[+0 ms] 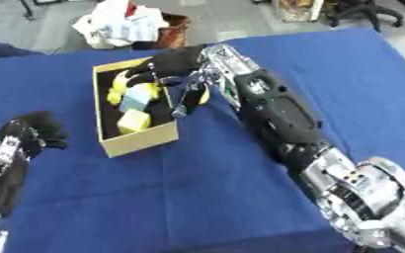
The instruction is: Pick up objects on the table and place them in the box.
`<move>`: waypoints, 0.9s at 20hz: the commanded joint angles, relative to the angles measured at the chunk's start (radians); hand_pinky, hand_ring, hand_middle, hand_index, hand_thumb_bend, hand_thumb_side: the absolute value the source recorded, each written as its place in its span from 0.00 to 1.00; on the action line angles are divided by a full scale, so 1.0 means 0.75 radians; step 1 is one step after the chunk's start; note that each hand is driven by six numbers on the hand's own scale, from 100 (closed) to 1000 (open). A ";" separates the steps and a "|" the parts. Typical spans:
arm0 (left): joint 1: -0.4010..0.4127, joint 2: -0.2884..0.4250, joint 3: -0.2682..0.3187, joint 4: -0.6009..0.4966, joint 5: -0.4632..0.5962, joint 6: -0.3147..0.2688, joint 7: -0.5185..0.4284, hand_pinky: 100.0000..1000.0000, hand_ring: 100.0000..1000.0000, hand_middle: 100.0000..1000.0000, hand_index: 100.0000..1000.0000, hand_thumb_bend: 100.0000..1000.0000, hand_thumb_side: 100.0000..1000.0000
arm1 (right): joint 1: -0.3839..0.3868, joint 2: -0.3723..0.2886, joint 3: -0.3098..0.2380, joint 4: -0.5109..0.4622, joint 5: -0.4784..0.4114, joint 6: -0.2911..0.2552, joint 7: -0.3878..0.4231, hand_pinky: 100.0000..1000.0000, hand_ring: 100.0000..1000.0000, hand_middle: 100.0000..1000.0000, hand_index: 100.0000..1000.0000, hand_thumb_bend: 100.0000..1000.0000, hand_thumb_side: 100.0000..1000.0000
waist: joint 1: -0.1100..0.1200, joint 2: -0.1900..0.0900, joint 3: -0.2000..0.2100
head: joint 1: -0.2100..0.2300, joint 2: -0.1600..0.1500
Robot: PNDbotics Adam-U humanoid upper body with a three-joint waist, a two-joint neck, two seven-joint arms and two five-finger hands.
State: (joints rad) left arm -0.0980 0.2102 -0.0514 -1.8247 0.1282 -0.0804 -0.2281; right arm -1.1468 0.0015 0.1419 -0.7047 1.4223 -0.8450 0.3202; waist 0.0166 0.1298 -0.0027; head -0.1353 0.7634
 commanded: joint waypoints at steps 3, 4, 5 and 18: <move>-0.013 0.022 0.002 -0.026 0.005 -0.004 -0.006 0.59 0.62 0.59 0.77 0.00 0.77 | -0.045 -0.063 -0.086 0.010 -0.005 -0.083 0.055 0.88 0.94 1.00 1.00 0.15 0.12 | 0.000 0.005 0.003 | -0.005 -0.021; -0.013 0.022 0.003 -0.026 0.005 -0.004 -0.005 0.59 0.62 0.59 0.77 0.00 0.77 | -0.051 -0.077 -0.105 0.017 -0.011 -0.083 0.056 0.88 0.94 1.00 1.00 0.15 0.12 | 0.000 0.006 0.004 | -0.005 -0.023; -0.014 0.023 0.003 -0.027 0.005 -0.004 -0.005 0.59 0.62 0.59 0.77 0.00 0.77 | -0.059 -0.097 -0.130 0.024 -0.017 -0.083 0.058 0.88 0.94 1.00 1.00 0.12 0.10 | -0.001 0.009 0.004 | -0.006 -0.026; -0.062 0.051 -0.013 -0.049 0.004 -0.010 -0.026 0.60 0.62 0.59 0.77 0.00 0.77 | -0.074 -0.281 -0.337 0.116 -0.057 0.151 0.103 0.87 0.93 1.00 1.00 0.00 0.06 | -0.021 0.081 0.096 | -0.044 -0.114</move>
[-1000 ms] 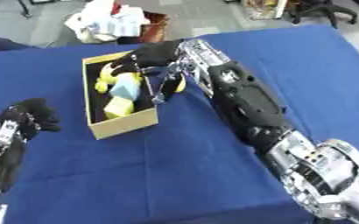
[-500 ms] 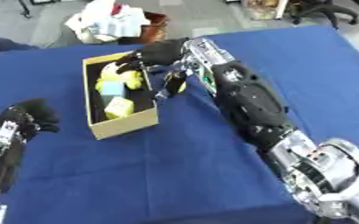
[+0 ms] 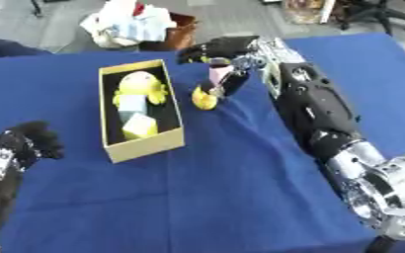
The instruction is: Pick up objects on the table and place them in the box.
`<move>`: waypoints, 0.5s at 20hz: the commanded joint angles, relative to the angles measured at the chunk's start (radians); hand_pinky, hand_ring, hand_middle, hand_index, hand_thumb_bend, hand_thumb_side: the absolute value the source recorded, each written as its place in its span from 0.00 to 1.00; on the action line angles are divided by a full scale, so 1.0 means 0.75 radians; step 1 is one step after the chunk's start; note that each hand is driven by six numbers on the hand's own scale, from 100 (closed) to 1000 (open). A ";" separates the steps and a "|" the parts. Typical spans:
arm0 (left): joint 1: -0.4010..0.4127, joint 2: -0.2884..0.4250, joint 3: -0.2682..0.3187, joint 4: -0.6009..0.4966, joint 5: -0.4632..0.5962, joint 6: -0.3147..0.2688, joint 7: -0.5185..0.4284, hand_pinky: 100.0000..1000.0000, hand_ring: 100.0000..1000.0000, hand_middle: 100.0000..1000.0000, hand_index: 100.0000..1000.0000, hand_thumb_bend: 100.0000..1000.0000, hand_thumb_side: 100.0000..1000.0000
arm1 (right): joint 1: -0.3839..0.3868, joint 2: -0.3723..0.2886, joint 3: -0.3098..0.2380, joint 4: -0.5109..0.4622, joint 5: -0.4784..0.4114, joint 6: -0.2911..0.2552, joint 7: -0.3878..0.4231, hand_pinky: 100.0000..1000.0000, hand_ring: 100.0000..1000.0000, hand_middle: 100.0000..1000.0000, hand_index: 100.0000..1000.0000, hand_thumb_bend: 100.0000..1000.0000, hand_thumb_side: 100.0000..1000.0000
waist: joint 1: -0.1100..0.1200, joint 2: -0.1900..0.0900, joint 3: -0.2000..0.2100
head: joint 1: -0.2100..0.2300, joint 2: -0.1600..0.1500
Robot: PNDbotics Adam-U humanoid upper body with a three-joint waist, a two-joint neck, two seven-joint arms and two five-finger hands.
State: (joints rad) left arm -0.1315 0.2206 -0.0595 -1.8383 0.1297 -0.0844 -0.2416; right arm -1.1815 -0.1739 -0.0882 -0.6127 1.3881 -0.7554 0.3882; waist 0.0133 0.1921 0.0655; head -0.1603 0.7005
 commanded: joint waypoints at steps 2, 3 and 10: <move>-0.020 0.040 -0.002 -0.032 0.002 -0.005 -0.009 0.60 0.62 0.59 0.77 0.00 0.77 | -0.028 -0.060 -0.047 -0.012 -0.003 0.063 0.005 0.88 0.94 1.00 1.00 0.00 0.07 | -0.016 0.006 0.018 | -0.016 -0.041; -0.021 0.041 -0.002 -0.033 0.002 -0.006 -0.009 0.60 0.62 0.59 0.77 0.00 0.78 | -0.029 -0.065 -0.055 -0.017 0.005 0.076 0.000 0.89 0.97 1.00 1.00 0.02 0.07 | -0.015 0.009 0.022 | -0.019 -0.044; -0.024 0.043 -0.003 -0.032 0.001 -0.007 -0.013 0.60 0.62 0.59 0.77 0.00 0.78 | -0.022 -0.096 -0.104 0.000 0.076 0.164 -0.022 0.90 0.98 1.00 1.00 0.00 0.08 | -0.018 0.021 0.034 | -0.032 -0.059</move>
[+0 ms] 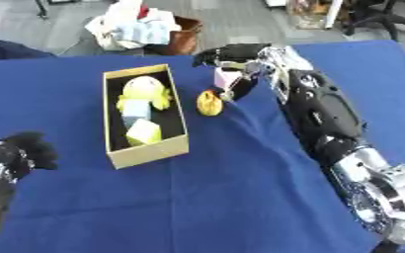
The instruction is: Pick up objects on the table and place them in the box.
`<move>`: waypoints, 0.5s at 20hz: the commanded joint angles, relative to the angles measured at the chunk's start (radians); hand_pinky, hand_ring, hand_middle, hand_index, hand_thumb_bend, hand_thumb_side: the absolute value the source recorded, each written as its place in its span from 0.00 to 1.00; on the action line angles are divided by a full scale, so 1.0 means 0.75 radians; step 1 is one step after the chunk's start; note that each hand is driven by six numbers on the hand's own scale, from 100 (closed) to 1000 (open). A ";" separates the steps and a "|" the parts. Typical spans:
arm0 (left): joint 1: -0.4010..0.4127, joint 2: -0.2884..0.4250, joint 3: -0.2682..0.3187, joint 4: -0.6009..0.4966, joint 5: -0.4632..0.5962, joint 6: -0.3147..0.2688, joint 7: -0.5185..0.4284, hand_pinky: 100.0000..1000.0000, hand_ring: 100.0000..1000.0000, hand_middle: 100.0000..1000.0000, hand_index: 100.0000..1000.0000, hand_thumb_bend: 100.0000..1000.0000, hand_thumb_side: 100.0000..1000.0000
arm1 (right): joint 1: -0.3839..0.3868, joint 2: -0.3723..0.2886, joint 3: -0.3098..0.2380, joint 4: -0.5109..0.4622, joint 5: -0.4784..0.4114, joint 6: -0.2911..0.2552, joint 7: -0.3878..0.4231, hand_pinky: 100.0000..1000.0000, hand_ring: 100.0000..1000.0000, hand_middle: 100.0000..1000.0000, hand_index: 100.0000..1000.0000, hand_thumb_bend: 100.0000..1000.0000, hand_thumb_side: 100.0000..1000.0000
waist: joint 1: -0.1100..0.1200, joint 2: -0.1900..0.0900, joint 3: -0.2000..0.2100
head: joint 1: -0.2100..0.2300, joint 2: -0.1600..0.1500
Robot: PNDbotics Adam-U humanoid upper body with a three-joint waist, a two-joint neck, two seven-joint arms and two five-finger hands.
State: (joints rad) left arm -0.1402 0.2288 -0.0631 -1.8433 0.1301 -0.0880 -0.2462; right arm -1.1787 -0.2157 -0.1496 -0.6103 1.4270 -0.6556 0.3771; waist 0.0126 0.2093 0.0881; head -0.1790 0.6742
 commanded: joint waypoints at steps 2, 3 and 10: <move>-0.012 0.032 0.002 -0.025 0.000 -0.002 -0.008 0.60 0.62 0.59 0.77 0.00 0.79 | -0.022 -0.047 -0.036 0.011 0.027 0.057 -0.014 0.90 0.98 1.00 1.00 0.00 0.07 | -0.019 0.000 0.009 | -0.009 -0.027; -0.012 0.032 0.001 -0.025 0.000 -0.002 -0.008 0.60 0.62 0.59 0.77 0.00 0.79 | -0.020 -0.051 -0.041 0.018 0.028 0.068 -0.017 0.90 0.98 1.00 1.00 0.00 0.07 | -0.020 0.001 0.011 | -0.011 -0.028; -0.016 0.032 -0.002 -0.025 0.002 -0.003 -0.013 0.60 0.62 0.59 0.77 0.00 0.79 | -0.010 -0.071 -0.073 0.052 0.030 0.140 -0.057 0.89 0.97 1.00 1.00 0.00 0.06 | -0.020 0.009 0.027 | -0.026 -0.038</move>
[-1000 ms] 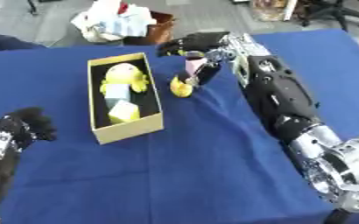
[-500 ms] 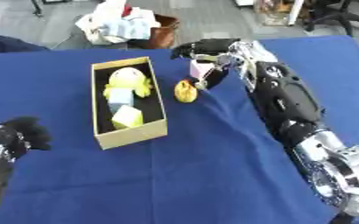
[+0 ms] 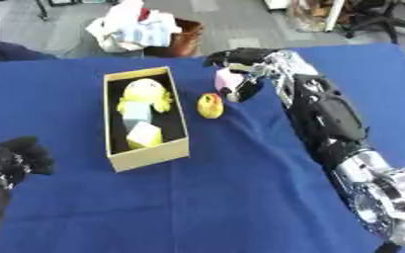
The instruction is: Pick up objects on the table and place them in the box.
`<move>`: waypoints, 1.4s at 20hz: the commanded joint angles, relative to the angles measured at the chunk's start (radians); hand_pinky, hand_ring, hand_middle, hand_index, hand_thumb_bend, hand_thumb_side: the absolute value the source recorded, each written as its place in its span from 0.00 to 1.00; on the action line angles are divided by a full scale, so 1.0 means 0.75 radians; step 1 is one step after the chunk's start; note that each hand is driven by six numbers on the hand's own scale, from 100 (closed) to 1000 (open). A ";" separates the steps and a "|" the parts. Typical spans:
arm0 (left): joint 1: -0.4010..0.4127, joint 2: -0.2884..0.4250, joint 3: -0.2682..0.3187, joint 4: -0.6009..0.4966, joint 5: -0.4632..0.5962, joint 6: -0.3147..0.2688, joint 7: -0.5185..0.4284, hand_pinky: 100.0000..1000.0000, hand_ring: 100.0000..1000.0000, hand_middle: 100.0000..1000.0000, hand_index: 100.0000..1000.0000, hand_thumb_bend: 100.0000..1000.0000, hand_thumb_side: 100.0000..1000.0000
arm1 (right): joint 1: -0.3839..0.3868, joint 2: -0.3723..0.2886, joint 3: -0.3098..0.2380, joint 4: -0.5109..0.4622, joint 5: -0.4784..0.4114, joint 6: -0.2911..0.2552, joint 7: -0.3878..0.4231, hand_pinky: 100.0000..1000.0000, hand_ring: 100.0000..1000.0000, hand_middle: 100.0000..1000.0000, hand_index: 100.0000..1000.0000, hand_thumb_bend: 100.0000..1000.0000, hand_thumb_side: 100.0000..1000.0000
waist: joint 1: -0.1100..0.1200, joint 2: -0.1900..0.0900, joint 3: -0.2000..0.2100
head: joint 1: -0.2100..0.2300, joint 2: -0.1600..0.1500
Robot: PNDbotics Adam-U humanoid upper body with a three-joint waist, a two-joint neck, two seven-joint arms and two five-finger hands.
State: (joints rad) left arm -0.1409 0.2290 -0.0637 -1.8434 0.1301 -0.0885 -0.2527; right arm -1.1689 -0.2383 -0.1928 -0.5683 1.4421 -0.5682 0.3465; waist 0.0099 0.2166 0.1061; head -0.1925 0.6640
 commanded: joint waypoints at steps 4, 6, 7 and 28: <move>-0.015 0.031 -0.003 -0.025 0.002 -0.002 -0.007 0.60 0.62 0.59 0.77 0.00 0.79 | -0.016 -0.050 -0.025 0.019 0.008 0.062 -0.045 0.89 0.97 1.00 1.00 0.00 0.06 | -0.017 0.002 0.008 | -0.014 -0.030; -0.015 0.030 -0.004 -0.024 0.003 -0.002 -0.010 0.60 0.62 0.59 0.77 0.00 0.79 | -0.013 -0.054 -0.026 0.036 0.009 0.078 -0.055 0.89 0.97 1.00 1.00 0.00 0.06 | -0.018 0.003 0.010 | -0.018 -0.034; -0.016 0.030 -0.005 -0.025 0.003 -0.002 -0.011 0.60 0.62 0.59 0.77 0.00 0.79 | -0.011 -0.055 -0.027 0.044 0.009 0.087 -0.060 0.89 0.96 1.00 1.00 0.00 0.06 | -0.019 0.003 0.011 | -0.019 -0.036; -0.023 0.026 -0.007 -0.027 0.006 -0.003 -0.017 0.60 0.62 0.59 0.77 0.00 0.79 | 0.029 -0.025 -0.014 0.069 0.167 0.131 -0.418 0.76 0.79 0.81 1.00 0.00 0.08 | -0.016 0.012 0.024 | -0.044 -0.039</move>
State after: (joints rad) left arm -0.1453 0.2290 -0.0695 -1.8436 0.1313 -0.0887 -0.2630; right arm -1.1342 -0.2485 -0.2079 -0.5073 1.5482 -0.4691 0.0493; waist 0.0059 0.2256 0.1232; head -0.2221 0.6482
